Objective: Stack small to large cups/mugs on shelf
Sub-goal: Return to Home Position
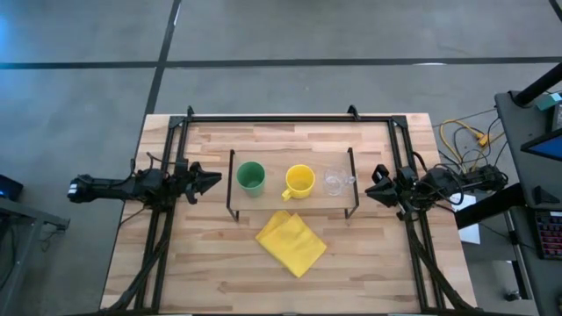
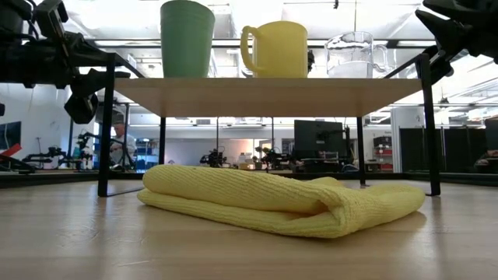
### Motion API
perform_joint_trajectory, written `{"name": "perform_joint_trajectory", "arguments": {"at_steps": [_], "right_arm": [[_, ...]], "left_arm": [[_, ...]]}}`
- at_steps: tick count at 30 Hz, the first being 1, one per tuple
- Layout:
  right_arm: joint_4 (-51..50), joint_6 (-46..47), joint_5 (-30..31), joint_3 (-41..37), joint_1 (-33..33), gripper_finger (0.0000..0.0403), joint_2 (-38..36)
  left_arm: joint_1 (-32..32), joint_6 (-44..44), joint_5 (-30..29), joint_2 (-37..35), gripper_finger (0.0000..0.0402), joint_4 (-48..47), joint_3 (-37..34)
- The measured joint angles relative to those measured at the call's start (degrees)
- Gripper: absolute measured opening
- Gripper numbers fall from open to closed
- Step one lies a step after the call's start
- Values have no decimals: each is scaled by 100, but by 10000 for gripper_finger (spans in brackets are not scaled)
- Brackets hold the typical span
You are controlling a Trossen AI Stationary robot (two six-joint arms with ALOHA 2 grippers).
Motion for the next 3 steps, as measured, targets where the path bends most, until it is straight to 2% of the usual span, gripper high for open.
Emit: {"name": "perform_joint_trajectory", "arguments": {"at_steps": [3], "right_arm": [[0, 0, 0, 0, 0, 52, 0]], "left_arm": [[0, 1, 1, 0, 86, 0, 0]]}}
